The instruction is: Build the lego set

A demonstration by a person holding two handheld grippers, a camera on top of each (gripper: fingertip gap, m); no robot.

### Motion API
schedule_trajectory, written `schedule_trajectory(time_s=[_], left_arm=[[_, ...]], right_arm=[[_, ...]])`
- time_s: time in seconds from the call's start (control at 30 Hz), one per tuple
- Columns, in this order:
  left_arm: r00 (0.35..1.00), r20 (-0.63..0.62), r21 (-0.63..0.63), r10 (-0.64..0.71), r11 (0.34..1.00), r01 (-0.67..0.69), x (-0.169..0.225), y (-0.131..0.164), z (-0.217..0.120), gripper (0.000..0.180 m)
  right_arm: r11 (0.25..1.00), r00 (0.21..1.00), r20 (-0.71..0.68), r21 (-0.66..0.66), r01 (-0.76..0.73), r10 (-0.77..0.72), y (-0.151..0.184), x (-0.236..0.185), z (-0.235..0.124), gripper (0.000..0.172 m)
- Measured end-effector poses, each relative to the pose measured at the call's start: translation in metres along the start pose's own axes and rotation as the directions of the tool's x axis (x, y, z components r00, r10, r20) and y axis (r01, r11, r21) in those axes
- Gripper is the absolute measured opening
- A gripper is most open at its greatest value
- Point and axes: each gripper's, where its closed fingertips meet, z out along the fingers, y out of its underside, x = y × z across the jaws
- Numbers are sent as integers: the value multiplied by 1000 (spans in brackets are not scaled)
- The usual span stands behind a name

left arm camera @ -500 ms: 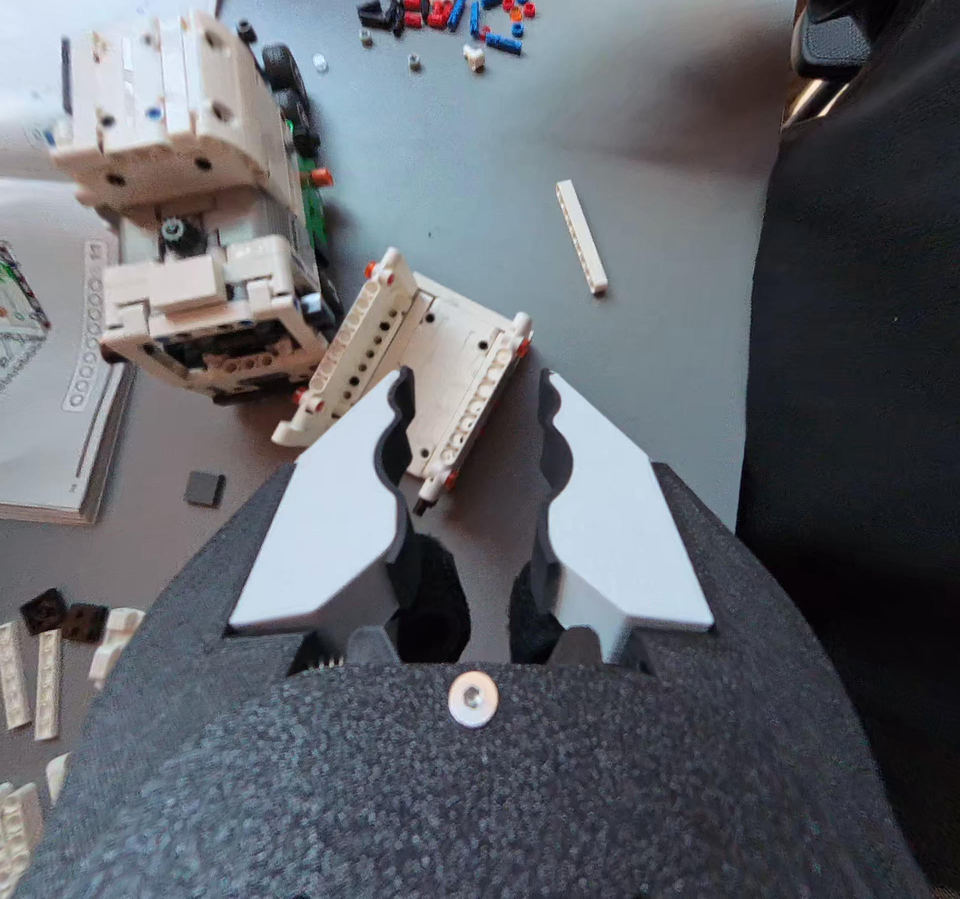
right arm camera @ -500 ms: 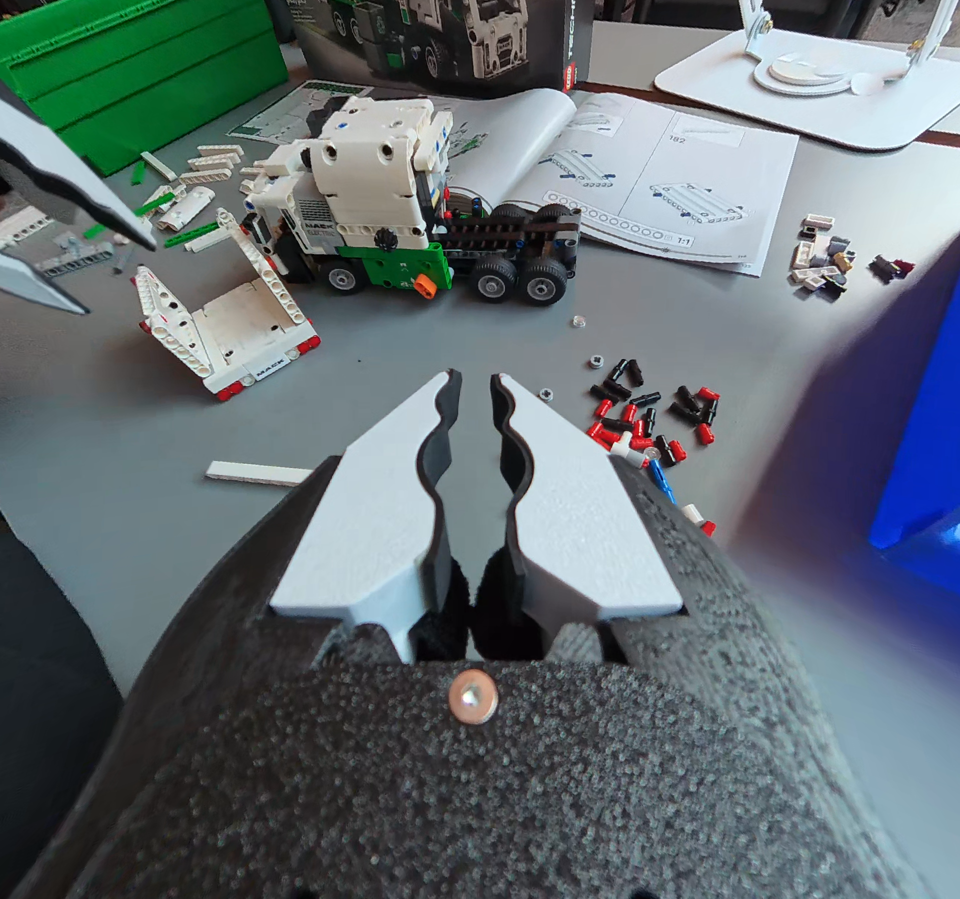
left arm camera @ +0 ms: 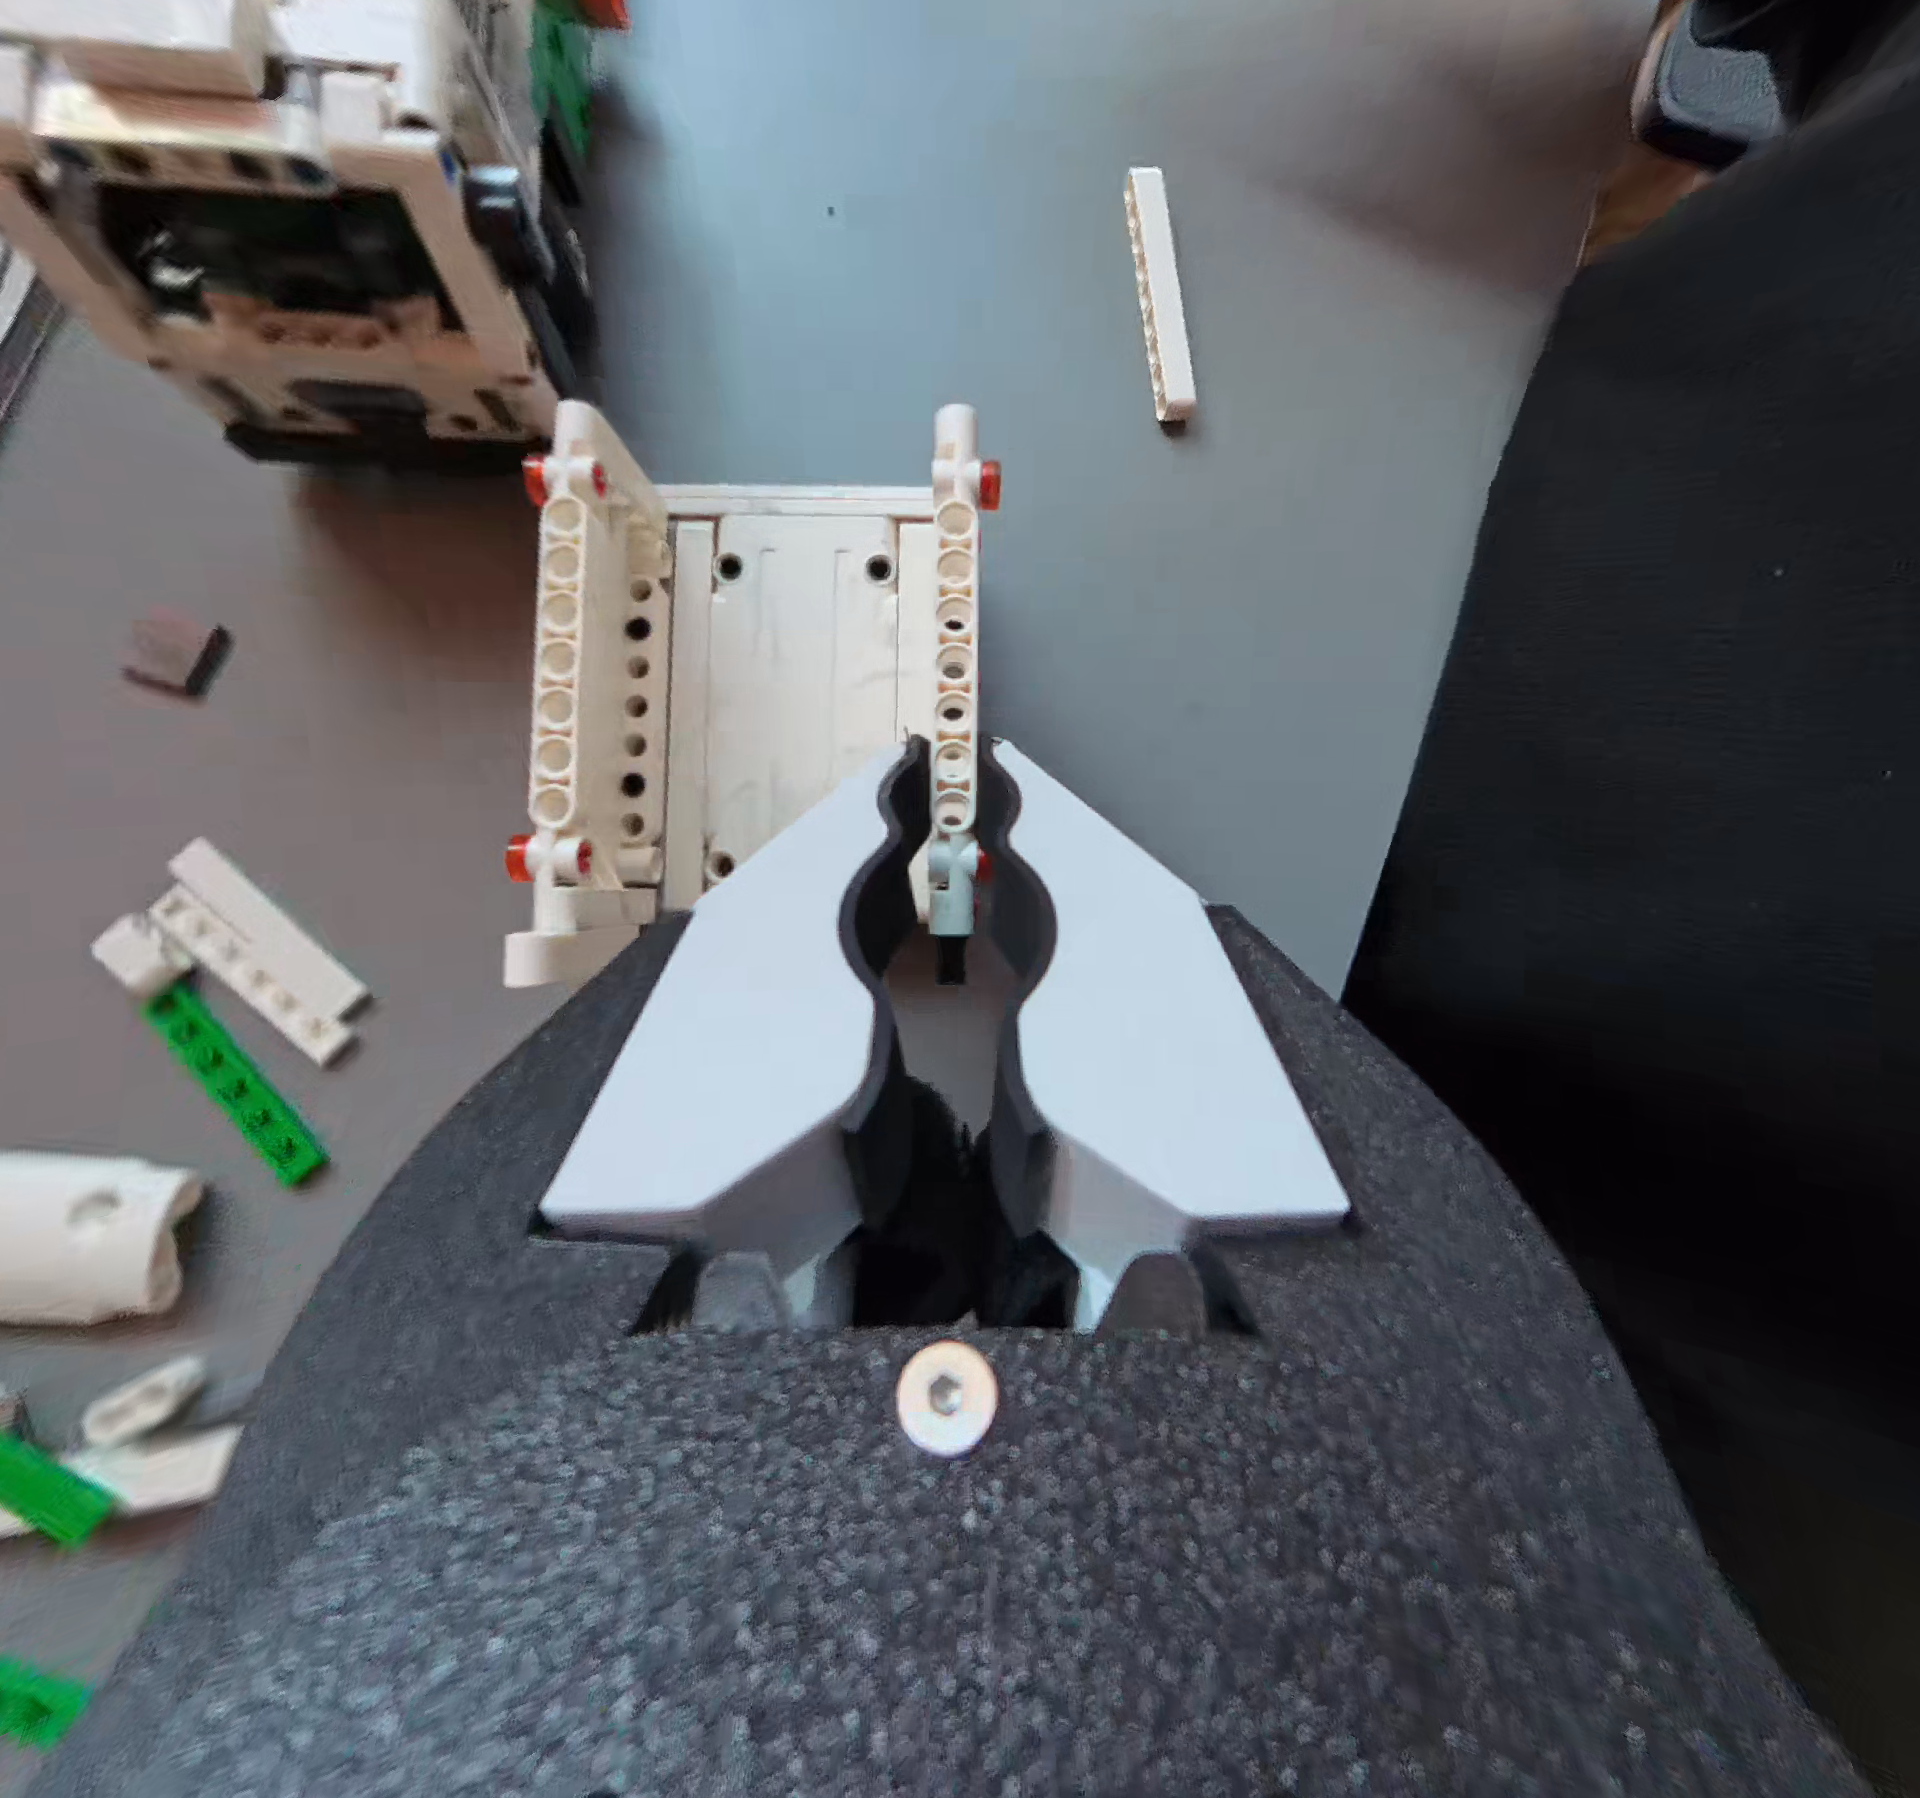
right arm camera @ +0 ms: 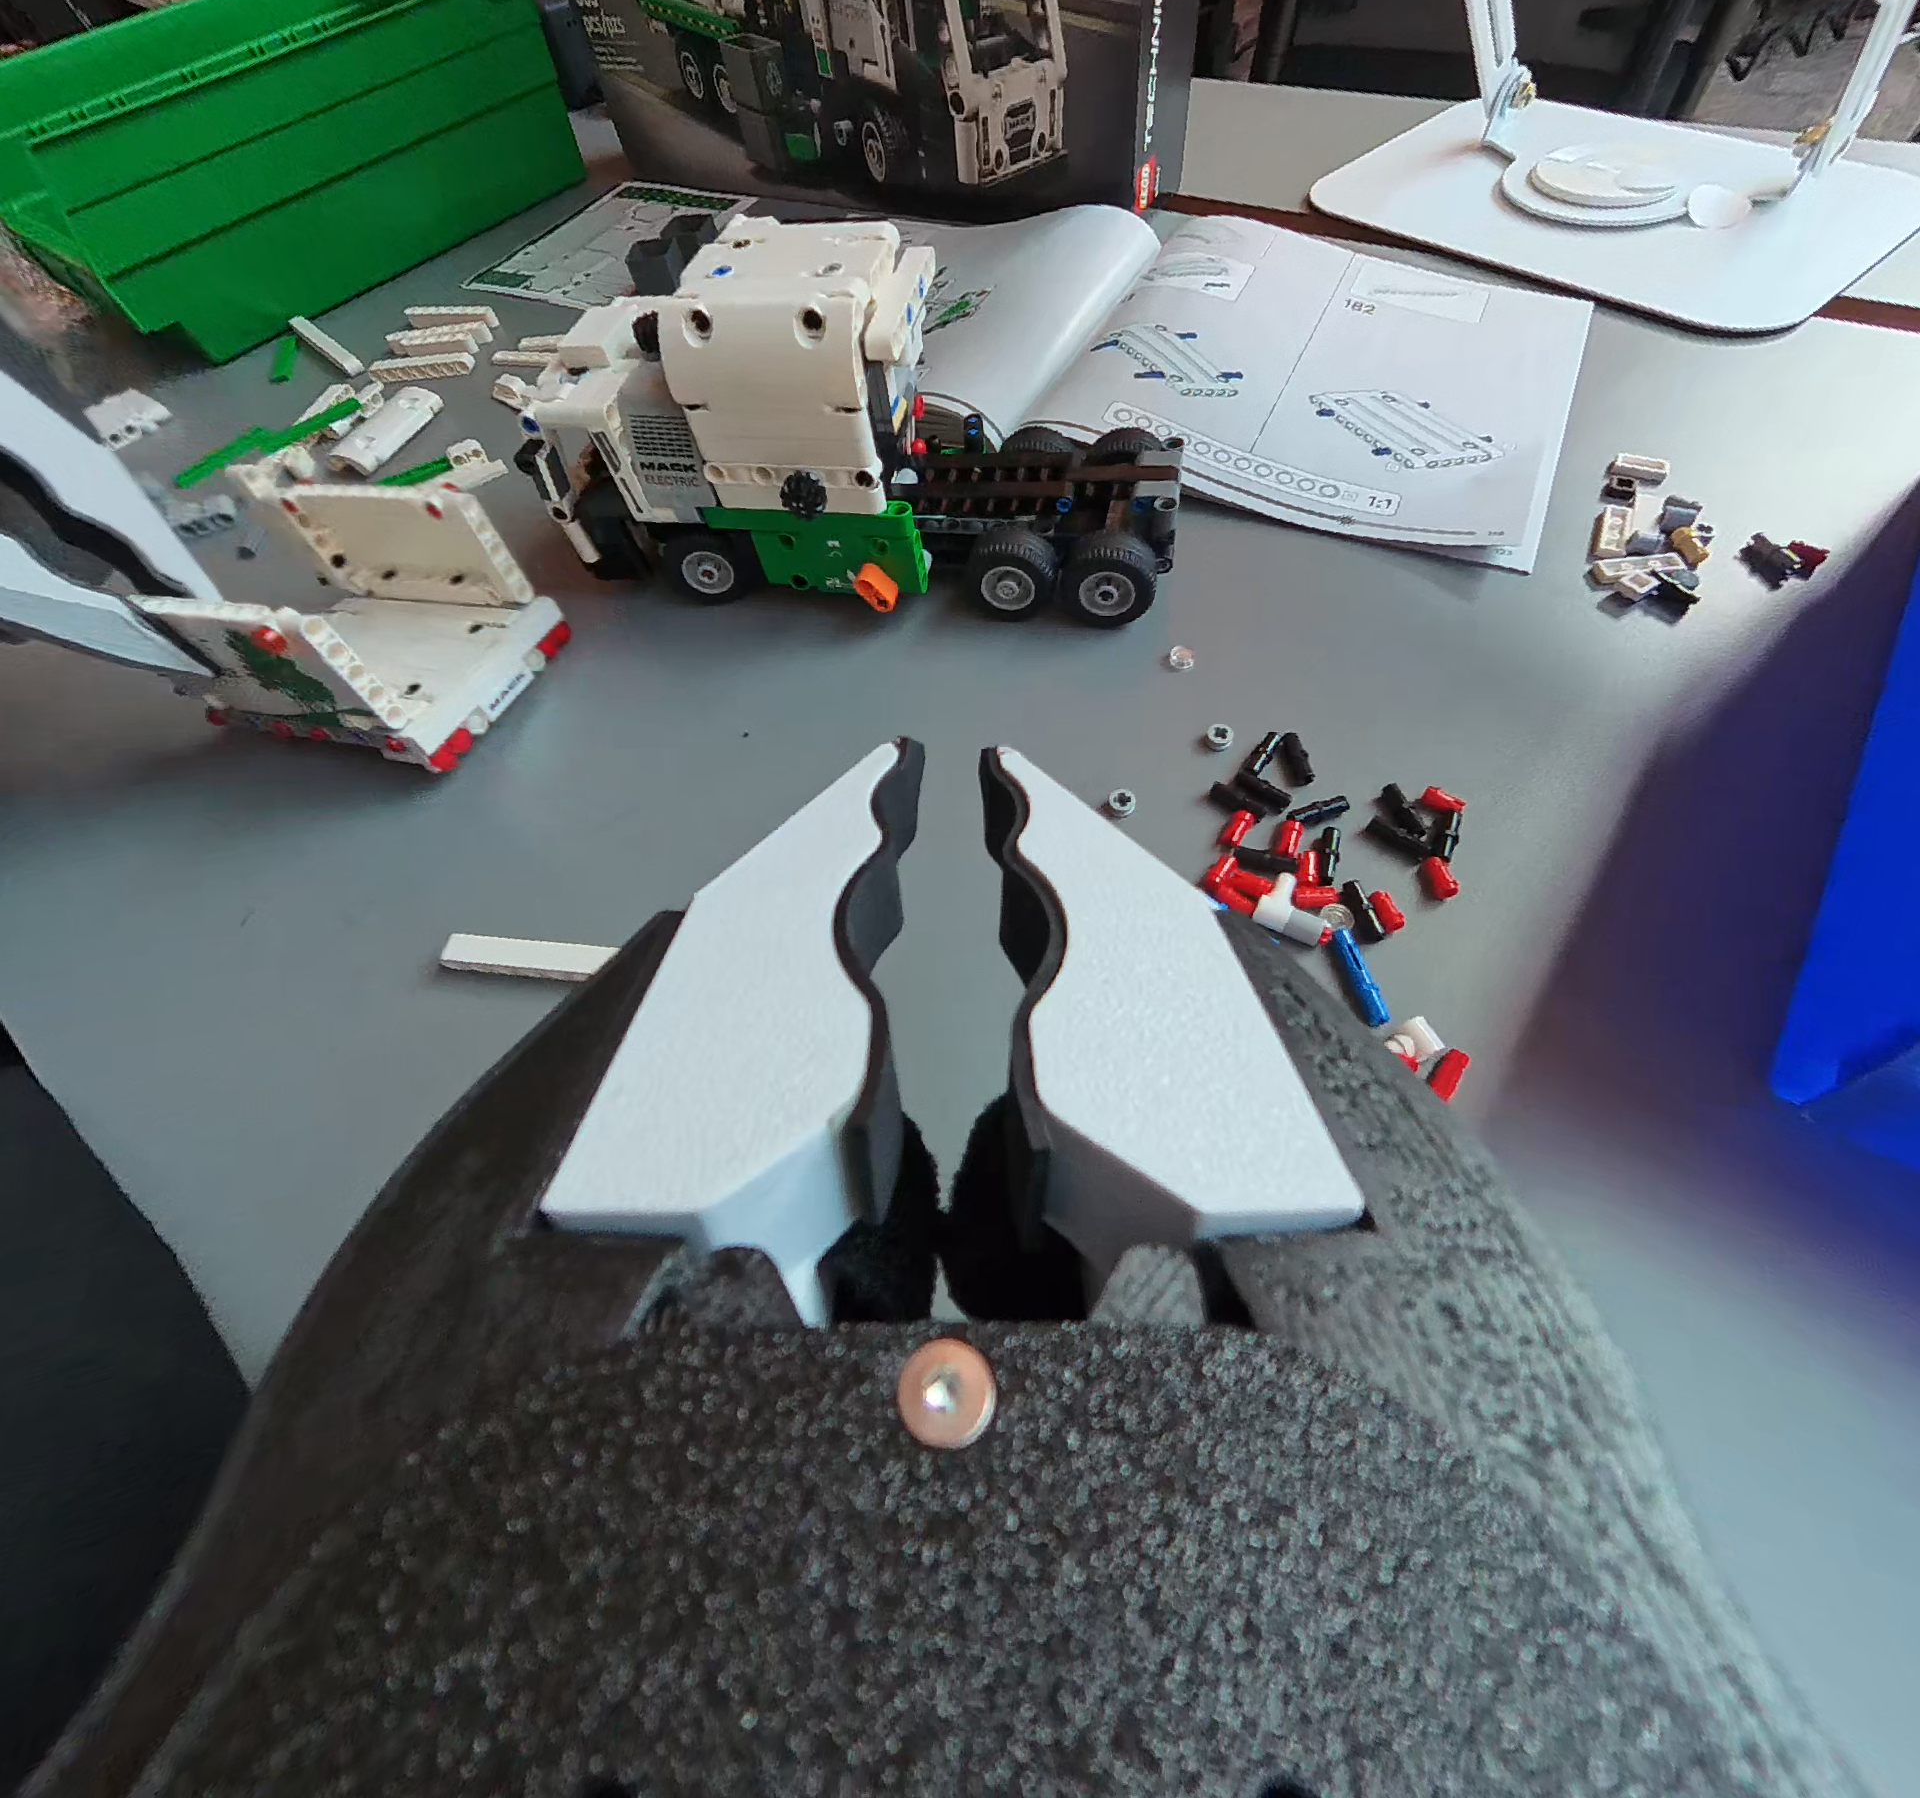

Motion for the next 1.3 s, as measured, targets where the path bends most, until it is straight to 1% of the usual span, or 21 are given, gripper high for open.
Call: schedule_trajectory(time_s=[0.03,0.1,0.17,0.27,0.37,0.43,0.5,0.57,0.63,0.67,0.73,0.77,0.8,0.83,0.9,0.97,1.03,1.1,1.17,1.23,1.3], left_arm=[[998,45,29,-51,998,49,1,3,-5,6],[979,151,84,-138,988,127,-3,10,-12,6],[957,228,110,-181,981,159,-7,17,-16,6],[936,268,138,-228,971,197,-12,20,-12,6],[925,281,167,-255,962,214,-18,16,-6,6],[922,293,173,-255,962,211,-23,14,-4,6],[915,302,180,-268,959,221,-27,12,-4,19],[906,303,210,-296,948,240,-31,7,-9,31],[890,324,277,-322,931,236,-33,-8,-27,42],[879,347,338,-326,918,207,-33,-21,-41,42],[871,367,483,-327,867,121,-26,-55,-69,37],[882,343,540,-323,836,96,-18,-70,-75,37],[901,301,577,-312,812,89,-10,-83,-74,36],[922,253,598,-293,796,89,-1,-94,-68,36],[959,152,618,-241,780,98,15,-108,-45,32],[978,55,589,-199,797,129,29,-113,-14,33],[987,-17,552,-159,822,142,41,-114,13,32],[991,-46,527,-128,840,133,48,-113,32,29],[992,-48,497,-119,859,127,48,-108,46,28],[993,-38,468,-115,876,119,45,-103,55,27],[994,-16,456,-108,884,103,41,-100,59,26]], right_arm=[[1000,1000,1,-3,5,-5,0,0,1,10],[1000,1000,4,-14,13,-13,1,1,3,10],[999,999,-30,-51,17,-19,5,9,6,10],[995,996,-85,-99,16,-24,9,27,6,10],[980,983,-162,-190,56,-87,21,50,7,15],[972,972,-198,-220,85,-130,24,63,9,17],[961,963,-200,-244,130,-181,26,73,16,16],[944,965,-153,-286,163,-213,31,79,26,18],[935,969,-100,-298,189,-228,31,80,35,19],[932,971,-72,-304,197,-229,31,79,39,19],[920,971,-30,-328,213,-235,32,77,46,19],[913,971,-5,-342,223,-239,34,76,49,19],[903,969,29,-357,238,-244,37,73,51,18],[894,966,45,-369,253,-254,40,72,53,17],[879,957,62,-383,285,-284,43,72,56,16],[868,951,63,-394,302,-303,45,75,58,15],[870,955,83,-396,293,-284,45,75,59,12],[877,964,118,-400,267,-240,47,72,59,6],[882,968,128,-400,250,-217,47,73,59,4],[881,967,128,-400,252,-219,47,74,59,2],[886,968,114,-390,250,-223,43,76,58,4]])
